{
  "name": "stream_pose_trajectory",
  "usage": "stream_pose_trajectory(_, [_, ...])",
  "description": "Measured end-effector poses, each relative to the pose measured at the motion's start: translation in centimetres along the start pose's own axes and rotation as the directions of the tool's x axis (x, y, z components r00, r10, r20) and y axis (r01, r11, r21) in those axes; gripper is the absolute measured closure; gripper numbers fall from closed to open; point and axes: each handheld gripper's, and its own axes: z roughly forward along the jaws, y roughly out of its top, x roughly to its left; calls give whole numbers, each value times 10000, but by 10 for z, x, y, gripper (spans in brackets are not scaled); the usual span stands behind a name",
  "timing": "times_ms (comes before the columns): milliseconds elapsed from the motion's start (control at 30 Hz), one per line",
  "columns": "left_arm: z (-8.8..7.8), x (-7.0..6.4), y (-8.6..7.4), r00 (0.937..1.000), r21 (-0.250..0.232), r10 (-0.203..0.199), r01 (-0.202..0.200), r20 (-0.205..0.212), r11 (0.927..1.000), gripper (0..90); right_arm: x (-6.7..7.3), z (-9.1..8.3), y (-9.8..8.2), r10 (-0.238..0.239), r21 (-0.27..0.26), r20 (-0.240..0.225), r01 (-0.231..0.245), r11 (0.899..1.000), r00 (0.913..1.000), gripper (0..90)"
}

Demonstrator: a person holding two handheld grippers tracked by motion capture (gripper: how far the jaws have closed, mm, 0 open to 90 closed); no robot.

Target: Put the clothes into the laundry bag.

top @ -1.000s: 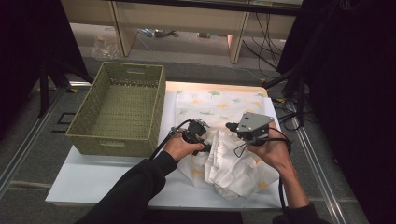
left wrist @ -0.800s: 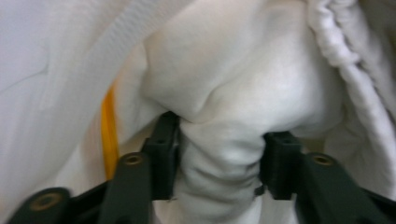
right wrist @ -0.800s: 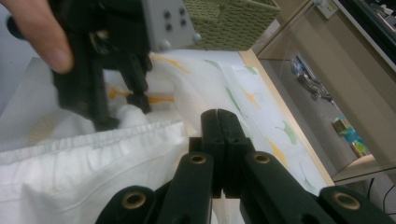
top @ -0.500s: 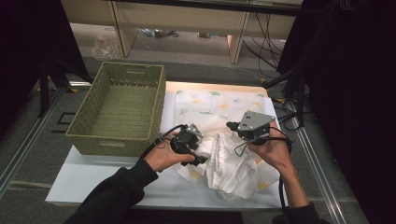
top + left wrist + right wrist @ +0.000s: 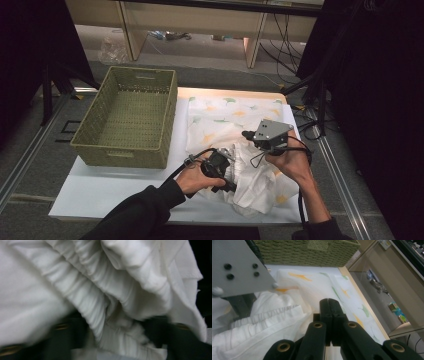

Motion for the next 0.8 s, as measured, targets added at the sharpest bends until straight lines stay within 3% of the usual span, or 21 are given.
stream_pose_trajectory(33, [0,3,2,10000,-36,-7,7,-57,10000,651,0,0,-1,129,39,99,-129,9999,9999,900])
stream_pose_trajectory(100, [-5,5,6,9990,-368,-409,402,-184,9985,699,-1,-2,-1,42,28,36,-43,10000,10000,900])
stream_pose_trajectory(200, [-16,11,16,9987,-658,-196,165,-478,9977,718,-1,-4,-1,-11,-52,-9,11,10000,10000,900])
stream_pose_trajectory(300, [-21,19,25,9973,-1079,-557,502,-485,9929,723,-2,-7,0,23,-32,167,-23,10000,9999,900])
stream_pose_trajectory(333, [-20,26,28,9966,-997,-661,609,-497,9932,724,-2,-7,0,73,-72,134,-72,9999,9999,900])
stream_pose_trajectory(367, [-17,38,29,9967,-584,-628,598,-518,9965,724,-1,-7,0,146,-82,242,-144,9999,9996,900])
stream_pose_trajectory(433, [-2,57,25,9870,-637,-1513,1478,-535,9870,725,-2,-8,0,54,3,200,-54,10000,9998,900])
stream_pose_trajectory(467, [-1,66,23,9881,-389,-1446,1427,-528,9890,725,-2,-9,0,35,-33,221,-35,10000,9998,900])
stream_pose_trajectory(500, [1,69,23,9843,-573,-1733,1713,-333,9836,725,-1,-10,1,87,-31,210,-87,10000,9997,900])
stream_pose_trajectory(533, [1,67,24,9770,-982,-2111,2072,-313,9733,723,-1,-10,1,-36,-75,155,37,10000,9999,900])
stream_pose_trajectory(633, [-2,63,27,9837,-946,-1703,1645,-571,9818,712,-2,-9,-1,52,-44,171,-51,10000,9998,900])
stream_pose_trajectory(667, [-3,62,28,9842,-717,-1670,1627,-594,9841,706,-3,-8,-1,25,-35,161,-25,10000,9999,900])
stream_pose_trajectory(800, [-7,59,28,9835,-660,-1723,1686,-559,9835,647,-3,-8,-2,61,-72,134,-60,10000,9999,900])
